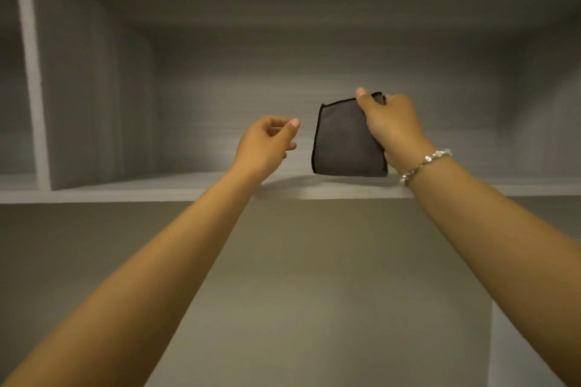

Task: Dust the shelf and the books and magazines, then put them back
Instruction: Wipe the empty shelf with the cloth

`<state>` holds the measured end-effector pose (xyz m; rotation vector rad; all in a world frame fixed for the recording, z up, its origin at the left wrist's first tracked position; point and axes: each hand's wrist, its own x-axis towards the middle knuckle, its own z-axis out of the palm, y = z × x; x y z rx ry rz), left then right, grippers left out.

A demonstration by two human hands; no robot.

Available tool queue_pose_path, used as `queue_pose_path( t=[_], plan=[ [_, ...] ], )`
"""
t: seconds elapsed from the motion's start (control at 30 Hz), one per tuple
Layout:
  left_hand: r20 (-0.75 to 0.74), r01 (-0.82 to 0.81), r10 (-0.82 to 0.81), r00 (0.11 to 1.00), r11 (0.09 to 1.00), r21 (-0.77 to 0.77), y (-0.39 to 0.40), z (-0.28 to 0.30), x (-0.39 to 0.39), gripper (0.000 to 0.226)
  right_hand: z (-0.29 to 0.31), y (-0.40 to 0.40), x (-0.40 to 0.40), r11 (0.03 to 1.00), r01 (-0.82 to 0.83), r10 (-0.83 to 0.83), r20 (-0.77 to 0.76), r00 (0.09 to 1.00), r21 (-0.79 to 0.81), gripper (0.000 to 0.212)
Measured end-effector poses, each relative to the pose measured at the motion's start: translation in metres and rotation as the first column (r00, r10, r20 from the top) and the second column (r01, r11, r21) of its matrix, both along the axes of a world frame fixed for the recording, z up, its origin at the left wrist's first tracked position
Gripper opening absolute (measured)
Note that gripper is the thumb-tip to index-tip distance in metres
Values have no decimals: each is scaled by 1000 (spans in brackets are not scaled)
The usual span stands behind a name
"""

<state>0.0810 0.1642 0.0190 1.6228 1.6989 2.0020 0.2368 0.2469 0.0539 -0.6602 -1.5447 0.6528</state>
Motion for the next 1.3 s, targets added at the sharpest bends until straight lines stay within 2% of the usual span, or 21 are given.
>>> queue_pose_path(
  t=[0.07,0.1,0.17,0.23,0.3,0.33,0.4,0.5,0.6,0.77,0.97,1.1,1.2,1.3],
  plan=[
    [-61,-92,90,994,995,-29,-7,-4,-12,23,-5,-10,-12,957,142,-188,165,968,253,42],
    [-80,-133,131,988,991,-29,-11,-8,-17,24,-12,-15,-20,919,141,-257,287,923,368,40],
    [-139,-220,215,967,975,-22,-20,-17,-29,22,-32,-24,-34,896,-15,-276,583,764,444,52],
    [-237,-324,311,920,946,-17,-32,-26,-41,21,-41,-31,-42,949,-188,-101,810,578,253,67],
    [-327,-397,365,872,917,-35,-45,-33,-52,21,-36,-33,-39,973,-231,106,877,469,6,80],
    [-377,-436,386,842,898,-54,-52,-35,-60,22,-32,-30,-37,970,-236,160,892,422,-63,84],
    [-512,-539,418,750,835,-107,-62,-39,-77,25,-29,-23,-35,957,-255,214,928,306,-136,78],
    [-696,-683,407,591,712,-163,-76,-43,-97,48,-30,-7,-39,912,-336,302,938,170,-233,50],
    [-760,-745,415,500,653,-135,-88,-45,-107,46,-27,4,-52,920,-341,231,970,72,-194,46],
    [-783,-779,450,428,624,-67,-90,-48,-117,59,-20,9,-101,929,-337,165,986,7,-153,45],
    [-771,-803,507,385,595,-10,-83,-51,-123,70,-15,6,-169,945,-293,157,987,25,-143,49],
    [-750,-788,499,434,614,-48,-82,-49,-124,52,-17,-1,-184,945,-302,148,988,40,-129,50],
    [-751,-788,496,437,613,-54,-85,-49,-123,50,-18,-10,-175,933,-324,180,983,41,-158,47],
    [-769,-776,457,447,626,-79,-86,-48,-122,51,-16,-23,-159,896,-394,224,975,1,-205,44]
  ],
)
